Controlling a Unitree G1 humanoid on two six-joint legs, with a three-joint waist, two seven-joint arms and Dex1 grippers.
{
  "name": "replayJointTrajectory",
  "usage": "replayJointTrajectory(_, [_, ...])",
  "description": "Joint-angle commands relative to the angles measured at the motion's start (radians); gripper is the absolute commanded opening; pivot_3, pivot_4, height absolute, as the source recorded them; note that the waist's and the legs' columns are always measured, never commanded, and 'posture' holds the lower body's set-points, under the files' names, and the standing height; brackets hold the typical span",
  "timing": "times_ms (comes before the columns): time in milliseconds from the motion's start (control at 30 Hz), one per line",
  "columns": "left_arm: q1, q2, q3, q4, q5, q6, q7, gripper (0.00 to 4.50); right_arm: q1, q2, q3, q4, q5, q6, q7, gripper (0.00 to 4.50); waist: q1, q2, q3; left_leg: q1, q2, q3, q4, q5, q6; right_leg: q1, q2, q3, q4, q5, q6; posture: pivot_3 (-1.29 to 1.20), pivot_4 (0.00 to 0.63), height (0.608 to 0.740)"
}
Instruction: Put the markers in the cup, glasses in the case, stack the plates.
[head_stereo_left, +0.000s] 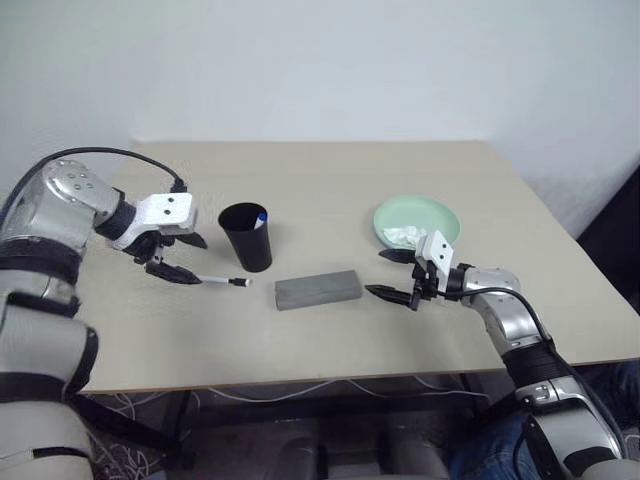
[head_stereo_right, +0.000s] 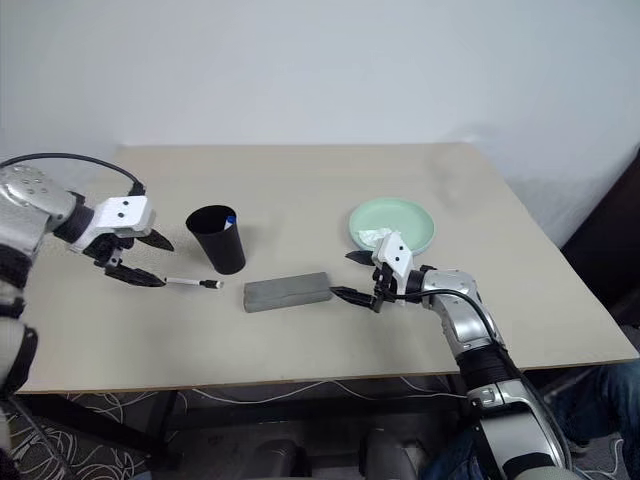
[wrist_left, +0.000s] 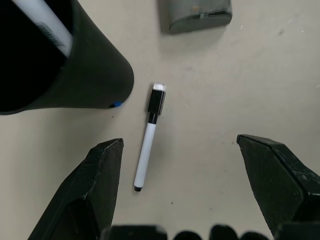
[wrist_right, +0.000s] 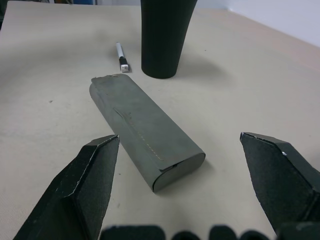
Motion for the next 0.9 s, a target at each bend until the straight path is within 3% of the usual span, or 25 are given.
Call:
replayJointTrajectory(33, [-0.051,-0.045,-0.005,0.093,0.099,-0.050,0.042,4.02,-0.017,-0.007,-0.016,-0.039,0.011,-0.005,-0.005,4.20,-0.001,0.000,0.000,0.000,0.000,0.001,0.000,0.000,0.000,0.000,0.000,0.000,0.000,0.000,0.000,0.00,0.000,0.720])
replayJointTrajectory(133, [-0.063,-0.104,-0.009,0.152,0.152,-0.057,0.064,4.44,-0.006,-0.017,-0.021,-0.059,0.012,0.006,-0.011,4.20,-0.001,-0.001,0.000,-0.001,0.001,0.001,0.000,0.000,0.000,-0.002,0.000,0.000,0.001,0.001,0.001,0.00,0.000,0.720])
replayJointTrajectory(467, [-0.072,-0.179,-0.018,0.244,0.319,-0.061,0.240,4.44,0.076,-0.052,-0.039,-0.169,0.022,0.059,-0.052,4.20,-0.001,-0.002,0.000,-0.011,0.001,0.002,0.002,-0.001,0.002,-0.011,0.000,0.001,0.002,0.002,0.002,0.00,0.000,0.720])
replayJointTrajectory(900, [-0.034,-0.252,0.000,0.276,0.378,-0.021,0.259,4.44,0.138,-0.065,-0.049,-0.261,0.031,0.101,-0.099,4.20,0.000,-0.003,-0.001,-0.010,0.001,0.003,0.004,-0.001,0.002,-0.010,0.000,0.001,0.002,0.002,0.002,0.00,0.000,0.720])
